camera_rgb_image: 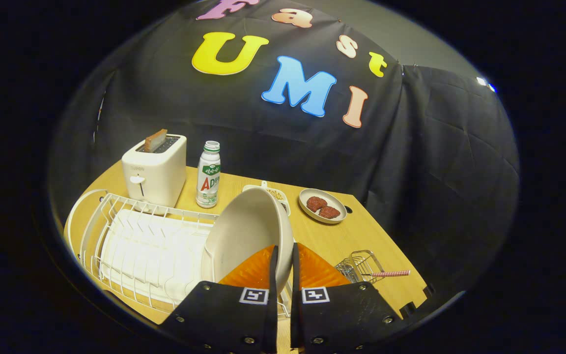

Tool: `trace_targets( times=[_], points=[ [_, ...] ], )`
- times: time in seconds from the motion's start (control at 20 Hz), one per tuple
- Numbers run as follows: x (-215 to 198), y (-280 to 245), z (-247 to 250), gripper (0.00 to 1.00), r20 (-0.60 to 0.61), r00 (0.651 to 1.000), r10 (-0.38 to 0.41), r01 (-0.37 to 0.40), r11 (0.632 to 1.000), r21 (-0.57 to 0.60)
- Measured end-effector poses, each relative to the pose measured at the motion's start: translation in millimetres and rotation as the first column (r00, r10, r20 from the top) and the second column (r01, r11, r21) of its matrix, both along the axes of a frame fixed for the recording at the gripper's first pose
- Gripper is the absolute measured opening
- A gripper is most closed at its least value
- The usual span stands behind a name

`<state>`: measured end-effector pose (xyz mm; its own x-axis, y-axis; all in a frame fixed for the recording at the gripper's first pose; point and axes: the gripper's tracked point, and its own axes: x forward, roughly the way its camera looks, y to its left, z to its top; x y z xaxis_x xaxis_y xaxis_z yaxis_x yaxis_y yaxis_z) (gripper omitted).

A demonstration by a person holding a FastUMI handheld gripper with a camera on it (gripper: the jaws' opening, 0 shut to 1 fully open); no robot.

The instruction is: Take the plate from the dish rack, then take the spoon from the basket and place it into the plate.

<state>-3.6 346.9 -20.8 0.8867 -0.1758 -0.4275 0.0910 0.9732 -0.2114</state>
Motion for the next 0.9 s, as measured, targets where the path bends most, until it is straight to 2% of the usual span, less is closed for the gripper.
trace_targets(
  times=[0.05,0.15,0.5,0.7,0.9],
  points=[
    [0,0,1,0.10,-0.004,1.000,-0.027,0.027,1.000,-0.014],
    [5,0,7,0.01,-0.005,0.999,-0.043,0.043,0.997,-0.064],
    [9,3,27,0.01,0.012,0.993,-0.116,0.115,0.961,-0.251],
    [13,23,44,0.01,0.054,0.996,-0.071,0.086,0.922,-0.378],
    [11,36,53,0.01,0.076,0.997,-0.011,0.048,0.865,-0.499]
  ],
)
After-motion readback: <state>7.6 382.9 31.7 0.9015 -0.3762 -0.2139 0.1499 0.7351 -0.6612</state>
